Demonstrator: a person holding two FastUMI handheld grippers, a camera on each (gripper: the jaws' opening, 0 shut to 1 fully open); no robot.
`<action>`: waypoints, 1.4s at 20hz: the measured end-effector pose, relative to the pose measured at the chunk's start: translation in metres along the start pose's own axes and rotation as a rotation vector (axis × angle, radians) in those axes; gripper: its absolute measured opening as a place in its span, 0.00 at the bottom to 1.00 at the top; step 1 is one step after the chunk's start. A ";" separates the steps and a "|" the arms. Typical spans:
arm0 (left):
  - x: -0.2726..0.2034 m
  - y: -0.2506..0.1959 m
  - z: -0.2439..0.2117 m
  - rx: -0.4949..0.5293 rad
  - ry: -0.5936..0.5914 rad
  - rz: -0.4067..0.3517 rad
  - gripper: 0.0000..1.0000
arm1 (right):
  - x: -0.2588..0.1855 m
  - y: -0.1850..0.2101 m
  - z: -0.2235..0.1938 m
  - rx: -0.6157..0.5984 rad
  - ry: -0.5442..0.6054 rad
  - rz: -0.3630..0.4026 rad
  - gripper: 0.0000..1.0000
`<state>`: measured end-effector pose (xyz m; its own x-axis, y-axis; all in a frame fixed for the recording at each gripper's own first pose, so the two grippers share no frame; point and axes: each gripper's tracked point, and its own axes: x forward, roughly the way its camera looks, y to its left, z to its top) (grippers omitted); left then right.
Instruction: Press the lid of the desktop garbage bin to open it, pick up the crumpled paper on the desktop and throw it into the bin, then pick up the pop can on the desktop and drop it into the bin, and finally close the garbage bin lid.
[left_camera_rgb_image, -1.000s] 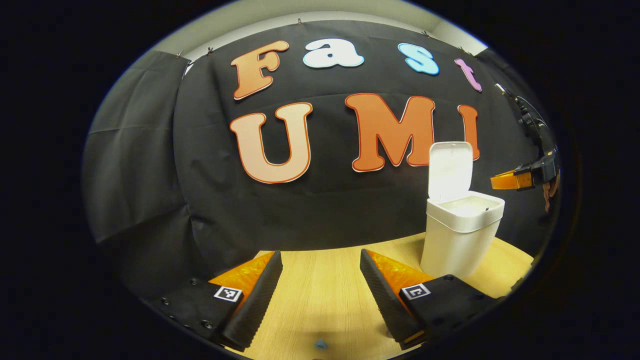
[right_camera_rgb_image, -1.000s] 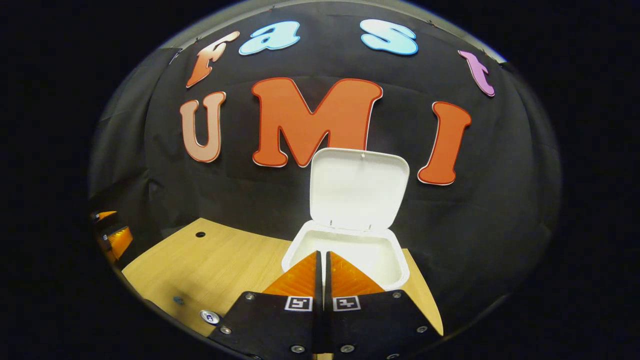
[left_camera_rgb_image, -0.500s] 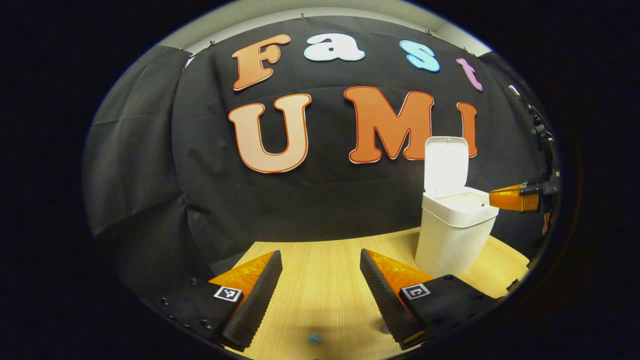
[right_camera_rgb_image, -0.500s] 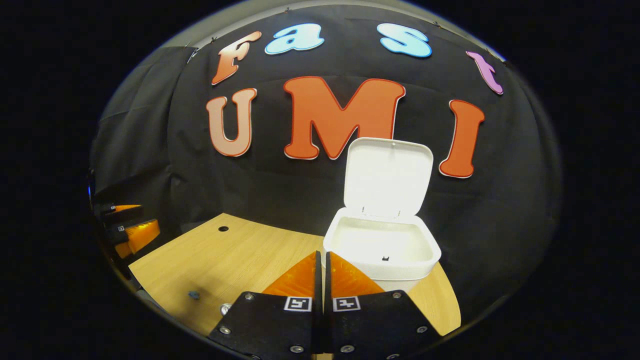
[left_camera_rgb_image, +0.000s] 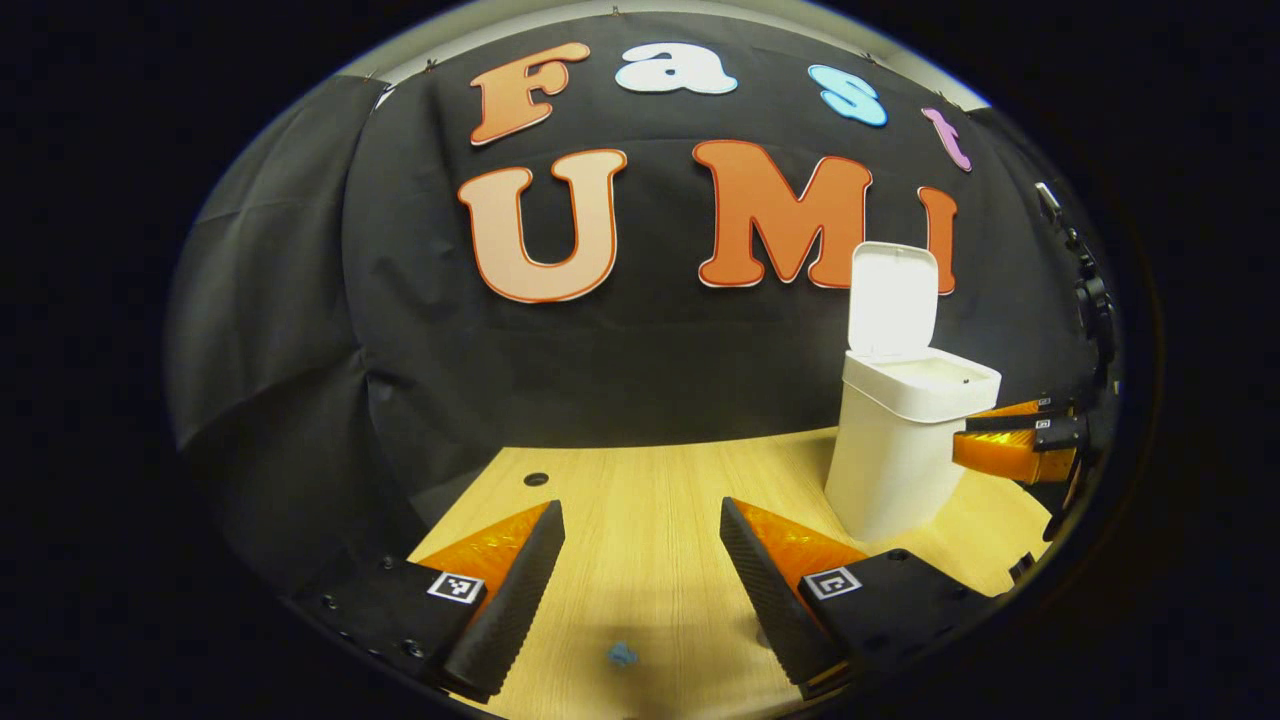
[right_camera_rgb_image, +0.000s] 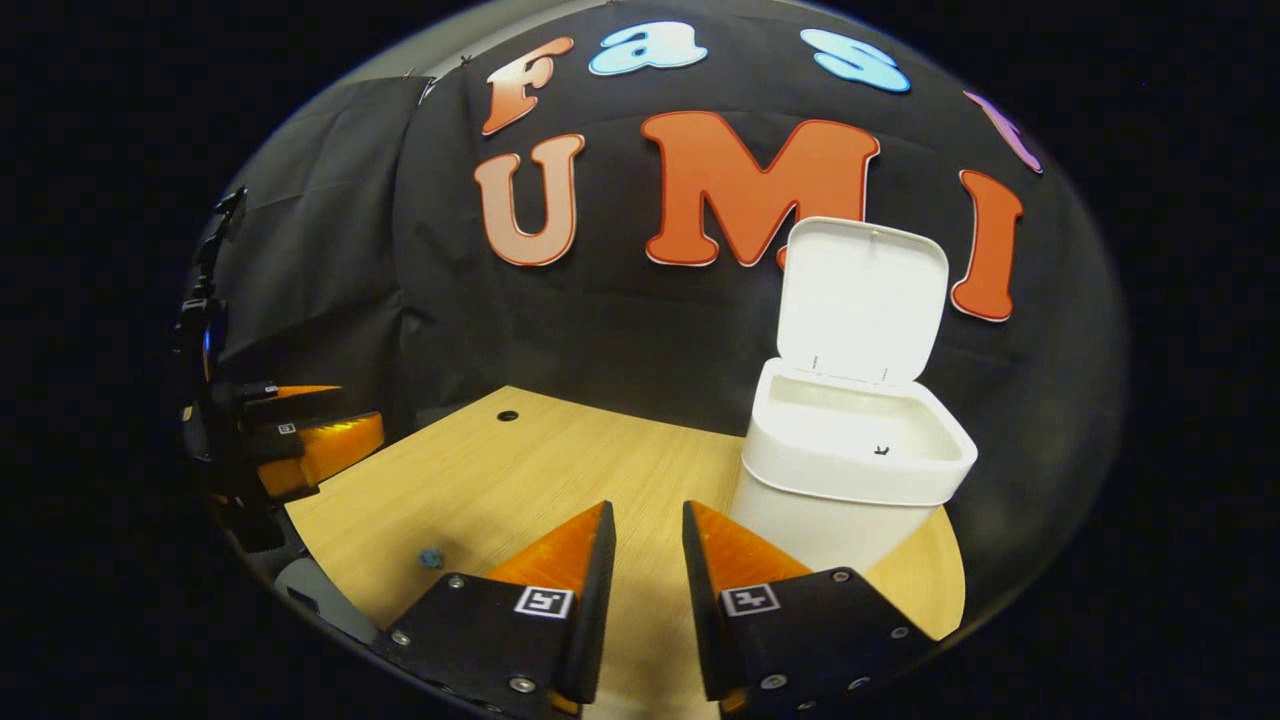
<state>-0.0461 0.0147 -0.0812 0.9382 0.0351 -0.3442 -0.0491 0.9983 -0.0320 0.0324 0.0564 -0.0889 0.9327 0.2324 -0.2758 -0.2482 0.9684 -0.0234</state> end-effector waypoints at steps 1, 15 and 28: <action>-0.002 0.000 -0.004 -0.001 0.017 0.002 1.00 | 0.000 0.004 -0.005 -0.002 0.009 0.012 0.51; -0.019 0.003 -0.076 0.014 0.259 -0.037 1.00 | 0.016 0.059 -0.079 -0.039 0.158 0.130 0.95; -0.003 0.019 -0.182 0.068 0.444 -0.028 1.00 | 0.021 0.080 -0.124 -0.043 0.290 0.130 0.98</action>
<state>-0.1125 0.0253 -0.2512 0.7004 -0.0005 -0.7137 0.0107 0.9999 0.0098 -0.0005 0.1275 -0.2161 0.7806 0.3127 -0.5412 -0.3770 0.9262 -0.0087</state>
